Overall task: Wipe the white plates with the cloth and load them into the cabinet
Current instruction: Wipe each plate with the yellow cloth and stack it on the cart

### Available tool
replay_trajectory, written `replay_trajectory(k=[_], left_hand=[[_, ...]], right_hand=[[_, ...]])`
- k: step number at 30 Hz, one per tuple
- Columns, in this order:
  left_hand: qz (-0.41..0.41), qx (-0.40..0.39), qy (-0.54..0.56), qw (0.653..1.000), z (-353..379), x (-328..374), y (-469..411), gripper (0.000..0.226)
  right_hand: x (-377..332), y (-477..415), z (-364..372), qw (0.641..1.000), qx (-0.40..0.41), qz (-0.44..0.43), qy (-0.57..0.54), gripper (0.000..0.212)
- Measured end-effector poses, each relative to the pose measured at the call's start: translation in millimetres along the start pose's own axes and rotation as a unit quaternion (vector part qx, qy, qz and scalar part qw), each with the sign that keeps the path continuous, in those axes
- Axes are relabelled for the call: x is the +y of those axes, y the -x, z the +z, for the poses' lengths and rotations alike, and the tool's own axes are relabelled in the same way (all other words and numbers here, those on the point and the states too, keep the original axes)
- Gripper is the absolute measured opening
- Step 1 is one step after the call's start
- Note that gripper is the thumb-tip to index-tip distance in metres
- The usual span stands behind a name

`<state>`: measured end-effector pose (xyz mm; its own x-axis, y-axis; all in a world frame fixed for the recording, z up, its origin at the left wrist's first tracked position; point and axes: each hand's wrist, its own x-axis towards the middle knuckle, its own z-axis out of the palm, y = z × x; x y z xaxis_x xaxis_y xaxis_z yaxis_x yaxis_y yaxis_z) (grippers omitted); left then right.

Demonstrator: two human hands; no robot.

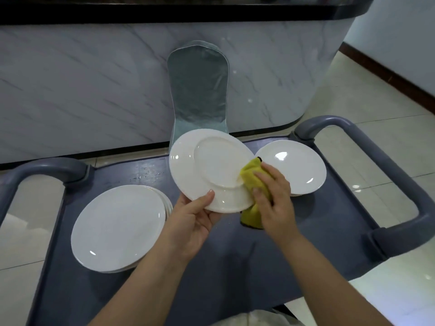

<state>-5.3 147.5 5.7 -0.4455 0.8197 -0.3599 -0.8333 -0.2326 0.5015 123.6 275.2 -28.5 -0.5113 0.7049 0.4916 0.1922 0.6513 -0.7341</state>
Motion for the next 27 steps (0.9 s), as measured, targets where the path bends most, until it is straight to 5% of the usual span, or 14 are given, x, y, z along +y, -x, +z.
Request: replay_trajectory(k=[3, 8, 12, 14, 19, 23, 27], left_hand=[[0.012, 0.005, 0.027, 1.0, -2.2, 3.7, 0.0, 0.055], [0.011, -0.003, 0.025, 1.0, -4.1, 9.1, -3.1, 0.052], [0.023, -0.014, 0.035, 0.999, -15.3, 8.0, 1.7, 0.043], [0.017, -0.009, 0.049, 0.999, -18.8, 7.2, 2.5, 0.042], [0.018, -0.007, 0.016, 1.0, -18.3, 8.4, -3.1, 0.042], [0.015, -0.043, -0.028, 0.999, -25.2, 8.7, 0.7, 0.042], [-0.008, -0.118, -0.177, 0.977, -35.7, 25.3, 10.7, 0.052]], right_hand=[[-1.1, -16.7, -2.6, 1.0, 0.006, 0.015, 0.0, 0.026], [-20.5, 33.0, 30.2, 0.986, -0.034, -0.148, 0.075, 0.029], [0.7, -2.3, 10.2, 1.0, 0.022, -0.002, 0.022, 0.03], [-1.2, -4.6, 9.4, 0.999, 0.028, 0.006, 0.042, 0.033], [-13.4, 35.1, 29.2, 0.969, -0.06, -0.217, 0.099, 0.028], [11.7, 12.6, 5.5, 0.996, -0.002, -0.083, 0.038, 0.032], [21.3, -40.4, -29.2, 0.997, -0.072, -0.008, 0.0, 0.035]])
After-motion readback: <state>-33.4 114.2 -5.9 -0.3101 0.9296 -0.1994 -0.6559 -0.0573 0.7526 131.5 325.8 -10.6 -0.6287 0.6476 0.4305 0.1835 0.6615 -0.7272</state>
